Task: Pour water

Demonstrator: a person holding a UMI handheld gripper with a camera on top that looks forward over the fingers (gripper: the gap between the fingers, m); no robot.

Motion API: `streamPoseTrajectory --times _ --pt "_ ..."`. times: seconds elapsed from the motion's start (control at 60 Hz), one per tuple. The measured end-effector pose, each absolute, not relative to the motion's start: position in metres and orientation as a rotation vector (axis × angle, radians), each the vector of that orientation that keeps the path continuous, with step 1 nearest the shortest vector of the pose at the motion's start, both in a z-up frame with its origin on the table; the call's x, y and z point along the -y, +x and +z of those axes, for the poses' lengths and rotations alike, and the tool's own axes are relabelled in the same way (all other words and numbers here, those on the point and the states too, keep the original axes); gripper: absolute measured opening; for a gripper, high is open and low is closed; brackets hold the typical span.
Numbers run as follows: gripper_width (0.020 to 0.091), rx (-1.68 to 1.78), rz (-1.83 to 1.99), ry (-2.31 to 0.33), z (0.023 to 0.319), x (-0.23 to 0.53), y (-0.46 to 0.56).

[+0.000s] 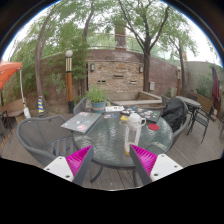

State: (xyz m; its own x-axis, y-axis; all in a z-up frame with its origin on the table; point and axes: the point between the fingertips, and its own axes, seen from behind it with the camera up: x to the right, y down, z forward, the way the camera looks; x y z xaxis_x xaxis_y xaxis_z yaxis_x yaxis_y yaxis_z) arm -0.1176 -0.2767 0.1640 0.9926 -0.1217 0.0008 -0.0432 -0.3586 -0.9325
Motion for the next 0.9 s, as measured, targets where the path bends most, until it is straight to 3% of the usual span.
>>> streamPoseTrajectory --times 0.317,0.5,0.533,0.55,0.583,0.75,0.9 --pt "0.0829 -0.130 -0.112 -1.888 0.078 0.141 -0.007" --pt "0.0821 -0.078 -0.084 -1.798 0.081 0.093 0.000" --pt "0.0763 -0.066 -0.082 -1.786 0.084 0.081 -0.004" --pt "0.0686 -0.059 -0.082 -1.784 0.083 0.081 0.000" --pt "0.0454 -0.047 -0.097 -1.795 0.079 0.078 0.003" --pt "0.0439 0.047 -0.151 -1.753 0.085 0.066 -0.008" --pt "0.0379 0.113 -0.108 -1.826 0.082 0.050 -0.025"
